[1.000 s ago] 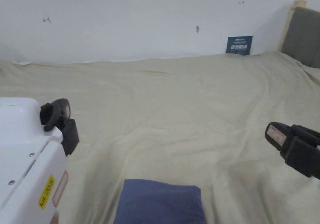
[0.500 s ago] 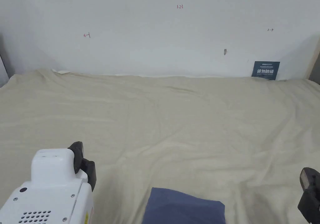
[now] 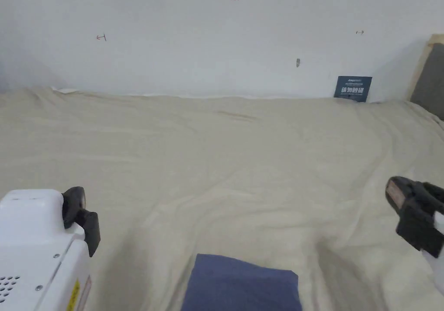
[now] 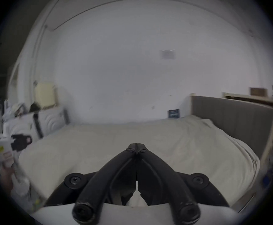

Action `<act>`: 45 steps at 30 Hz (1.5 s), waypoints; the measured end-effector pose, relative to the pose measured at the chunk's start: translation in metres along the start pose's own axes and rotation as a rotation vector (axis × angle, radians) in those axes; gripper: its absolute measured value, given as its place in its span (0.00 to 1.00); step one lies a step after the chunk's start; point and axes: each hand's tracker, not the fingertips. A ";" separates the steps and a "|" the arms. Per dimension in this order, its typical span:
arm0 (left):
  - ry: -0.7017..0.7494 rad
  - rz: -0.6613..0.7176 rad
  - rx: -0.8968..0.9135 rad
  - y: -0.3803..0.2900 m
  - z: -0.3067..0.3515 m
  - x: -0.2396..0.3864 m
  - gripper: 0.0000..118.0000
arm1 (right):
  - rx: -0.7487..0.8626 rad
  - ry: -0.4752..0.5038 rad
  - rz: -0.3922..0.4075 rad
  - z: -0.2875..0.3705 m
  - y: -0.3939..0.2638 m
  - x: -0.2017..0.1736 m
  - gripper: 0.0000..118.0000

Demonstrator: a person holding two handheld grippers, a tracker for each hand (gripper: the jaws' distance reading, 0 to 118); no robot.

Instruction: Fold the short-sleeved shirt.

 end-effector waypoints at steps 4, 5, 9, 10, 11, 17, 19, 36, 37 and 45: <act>-0.057 0.022 -0.073 -0.012 -0.006 -0.005 0.00 | -0.711 0.265 0.026 -0.099 -0.017 -0.015 0.00; -0.053 0.018 -0.101 -0.018 -0.007 -0.005 0.00 | -0.846 0.267 -0.010 -0.119 -0.038 -0.020 0.00; -0.086 0.047 -0.187 -0.038 -0.013 -0.008 0.00 | -1.071 0.229 0.114 -0.169 -0.112 -0.040 0.00; -0.095 0.050 -0.208 -0.041 -0.015 -0.008 0.00 | -1.096 0.211 0.160 -0.178 -0.126 -0.043 0.00; -0.117 0.053 -0.240 -0.045 -0.019 -0.008 0.00 | -1.125 0.190 0.190 -0.186 -0.142 -0.045 0.00; -0.533 0.262 -0.469 -0.042 -0.062 -0.024 0.02 | -1.172 0.187 -0.012 -0.205 -0.170 -0.024 0.00; -0.675 0.346 -0.640 -0.048 -0.092 -0.026 0.19 | -1.183 0.205 -0.008 -0.209 -0.171 -0.021 0.00; -1.089 0.683 -1.235 -0.152 -0.221 0.033 1.00 | -1.183 0.221 -0.030 -0.208 -0.171 -0.018 0.00; -1.108 0.718 -1.269 -0.157 -0.222 0.041 1.00 | -1.183 0.223 -0.031 -0.209 -0.171 -0.017 0.00; -0.994 0.544 -1.224 -0.141 -0.204 0.071 0.75 | -1.176 0.229 -0.071 -0.207 -0.172 -0.012 0.00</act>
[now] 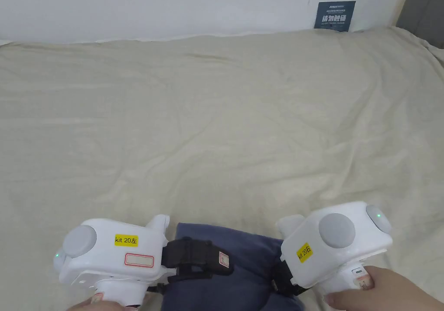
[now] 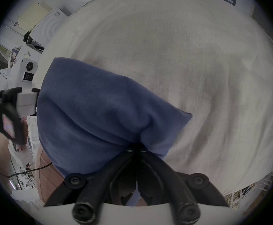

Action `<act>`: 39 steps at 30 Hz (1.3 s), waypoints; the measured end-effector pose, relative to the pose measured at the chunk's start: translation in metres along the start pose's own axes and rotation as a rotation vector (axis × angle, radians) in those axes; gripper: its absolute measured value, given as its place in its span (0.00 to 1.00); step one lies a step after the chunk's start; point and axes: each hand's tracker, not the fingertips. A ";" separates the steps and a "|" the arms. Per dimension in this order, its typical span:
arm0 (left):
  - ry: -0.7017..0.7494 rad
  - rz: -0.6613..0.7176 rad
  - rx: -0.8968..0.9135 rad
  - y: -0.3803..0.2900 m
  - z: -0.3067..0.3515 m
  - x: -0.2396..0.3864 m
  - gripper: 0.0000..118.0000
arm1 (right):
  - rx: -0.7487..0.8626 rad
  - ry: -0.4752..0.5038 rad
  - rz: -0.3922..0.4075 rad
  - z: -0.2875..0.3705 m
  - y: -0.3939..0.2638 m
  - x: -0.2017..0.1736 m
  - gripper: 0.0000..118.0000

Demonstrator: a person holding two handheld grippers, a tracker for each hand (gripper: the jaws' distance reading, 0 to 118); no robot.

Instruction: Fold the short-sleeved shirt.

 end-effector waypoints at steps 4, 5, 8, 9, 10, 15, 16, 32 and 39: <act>0.186 -0.084 0.021 -0.007 0.004 0.003 0.29 | 0.035 0.003 0.051 0.011 -0.006 -0.005 0.00; 0.141 -0.045 0.031 -0.008 0.006 0.002 0.28 | 0.045 -0.009 0.058 0.014 -0.009 -0.005 0.00; 0.183 -0.075 0.046 -0.010 0.007 0.010 0.24 | 0.122 0.014 0.016 0.025 -0.020 -0.004 0.00; 0.201 -0.101 0.058 -0.012 0.009 0.013 0.23 | 0.146 0.023 -0.009 0.031 -0.024 -0.003 0.00; 0.195 -0.100 0.055 -0.013 0.012 0.017 0.23 | 0.169 0.034 -0.028 0.037 -0.028 -0.003 0.00; 0.302 -0.180 0.127 -0.022 0.055 0.031 0.19 | 0.250 0.055 -0.040 0.068 -0.044 -0.010 0.00; 0.333 -0.178 0.160 -0.025 0.077 0.029 0.19 | 0.287 0.042 -0.036 0.074 -0.047 -0.015 0.00; 1.046 0.047 0.365 -0.021 0.372 -0.099 0.19 | 0.223 0.109 -0.012 0.050 -0.042 -0.089 0.00; 1.154 0.093 0.319 -0.021 0.382 -0.127 0.46 | 0.209 0.100 -0.029 0.053 -0.039 -0.095 0.00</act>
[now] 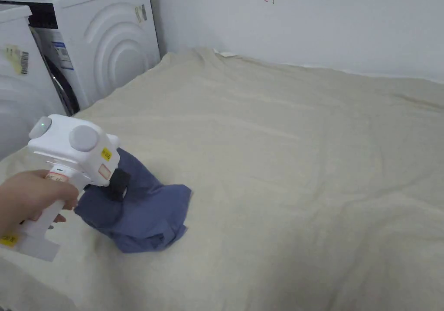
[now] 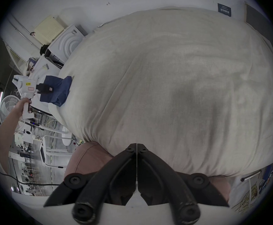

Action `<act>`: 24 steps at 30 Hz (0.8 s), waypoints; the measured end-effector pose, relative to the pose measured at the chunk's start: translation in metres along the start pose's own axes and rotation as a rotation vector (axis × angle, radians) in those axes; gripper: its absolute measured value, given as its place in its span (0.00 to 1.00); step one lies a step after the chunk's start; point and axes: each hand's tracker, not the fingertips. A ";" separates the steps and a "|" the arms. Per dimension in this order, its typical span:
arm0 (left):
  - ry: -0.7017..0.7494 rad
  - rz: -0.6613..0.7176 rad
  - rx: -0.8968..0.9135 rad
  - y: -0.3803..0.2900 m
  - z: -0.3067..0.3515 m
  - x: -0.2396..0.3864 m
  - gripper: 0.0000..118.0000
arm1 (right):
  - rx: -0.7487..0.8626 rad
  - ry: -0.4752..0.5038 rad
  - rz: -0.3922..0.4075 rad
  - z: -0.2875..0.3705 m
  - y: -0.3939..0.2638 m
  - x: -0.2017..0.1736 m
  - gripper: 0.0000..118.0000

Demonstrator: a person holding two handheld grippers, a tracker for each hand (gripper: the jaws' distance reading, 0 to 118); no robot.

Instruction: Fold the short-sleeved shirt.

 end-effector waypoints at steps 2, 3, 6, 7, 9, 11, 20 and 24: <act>-0.010 0.052 0.011 -0.002 -0.008 -0.016 0.75 | 0.008 -0.015 0.005 0.003 -0.001 0.001 0.00; -0.025 0.087 0.011 -0.004 -0.007 -0.020 0.94 | 0.009 -0.018 0.002 0.004 -0.001 0.003 0.00; -0.037 0.153 0.054 -0.006 0.001 -0.037 0.99 | 0.030 -0.023 -0.031 0.008 -0.004 0.012 0.00; -0.039 0.162 0.068 -0.008 0.007 -0.038 0.99 | 0.041 -0.031 -0.041 0.009 -0.006 0.014 0.00; -0.087 0.189 0.113 -0.014 0.026 -0.033 0.99 | 0.050 -0.040 -0.043 0.011 -0.008 0.017 0.00; -0.189 0.233 0.149 -0.019 0.044 -0.021 0.99 | 0.067 -0.045 -0.045 0.014 -0.011 0.020 0.00; -0.495 0.041 0.490 -0.116 0.147 0.152 0.10 | 0.324 0.011 -0.065 0.075 -0.020 0.028 0.00; -0.464 -0.070 0.783 -0.166 0.189 0.217 0.03 | 0.458 -0.013 -0.021 0.117 -0.018 0.027 0.00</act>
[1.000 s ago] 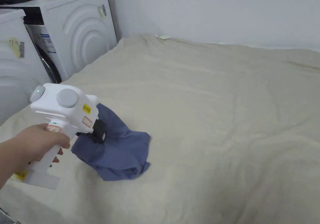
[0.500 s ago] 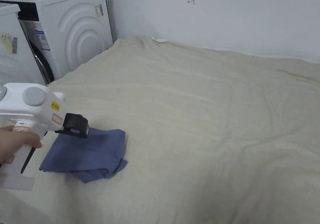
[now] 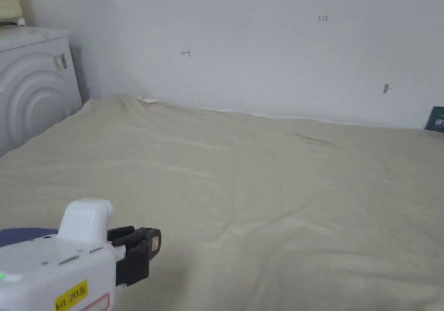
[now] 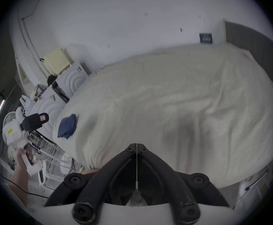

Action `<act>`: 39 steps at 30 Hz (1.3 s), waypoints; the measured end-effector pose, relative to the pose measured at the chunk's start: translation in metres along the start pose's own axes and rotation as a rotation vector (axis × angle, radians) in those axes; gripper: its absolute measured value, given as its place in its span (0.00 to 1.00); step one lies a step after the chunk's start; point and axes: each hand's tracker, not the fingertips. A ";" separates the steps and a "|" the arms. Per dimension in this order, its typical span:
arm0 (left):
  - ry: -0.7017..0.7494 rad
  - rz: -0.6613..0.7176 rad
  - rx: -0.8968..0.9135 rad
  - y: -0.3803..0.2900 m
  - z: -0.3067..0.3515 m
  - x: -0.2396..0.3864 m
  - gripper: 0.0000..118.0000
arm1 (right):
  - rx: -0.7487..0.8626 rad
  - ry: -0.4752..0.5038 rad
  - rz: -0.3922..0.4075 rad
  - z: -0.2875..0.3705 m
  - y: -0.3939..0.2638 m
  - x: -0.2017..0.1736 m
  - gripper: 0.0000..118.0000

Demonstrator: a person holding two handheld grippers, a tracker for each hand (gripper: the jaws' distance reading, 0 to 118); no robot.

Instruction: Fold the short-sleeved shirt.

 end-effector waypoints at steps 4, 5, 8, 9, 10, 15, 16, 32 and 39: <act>0.080 -0.166 0.297 0.014 0.029 0.071 0.00 | 0.162 0.029 -0.012 0.041 0.019 0.000 0.00; 0.068 -0.152 0.331 0.019 0.034 0.081 0.00 | 0.201 0.035 -0.013 0.050 0.022 -0.001 0.00; 0.074 -0.090 0.391 0.037 0.040 0.105 0.00 | 0.390 -0.002 0.043 0.083 0.024 -0.013 0.00; 0.087 -0.087 0.406 0.040 0.040 0.111 0.00 | 0.464 -0.038 0.085 0.091 0.021 -0.019 0.00; 0.109 -0.082 0.416 0.042 0.040 0.118 0.00 | 0.540 -0.070 0.138 0.099 0.017 -0.025 0.00; 0.223 -0.172 0.503 0.041 0.032 0.151 0.00 | 0.827 -0.256 0.310 0.113 -0.008 -0.048 0.00; 0.242 -0.185 0.518 0.039 0.031 0.156 0.00 | 0.851 -0.290 0.338 0.111 -0.012 -0.049 0.00; 0.290 -0.158 0.481 0.027 0.020 0.149 0.00 | 0.805 -0.354 0.241 0.097 -0.019 -0.038 0.00; 0.276 -0.191 0.456 0.017 0.018 0.150 0.00 | 0.789 -0.425 0.277 0.087 -0.019 -0.040 0.05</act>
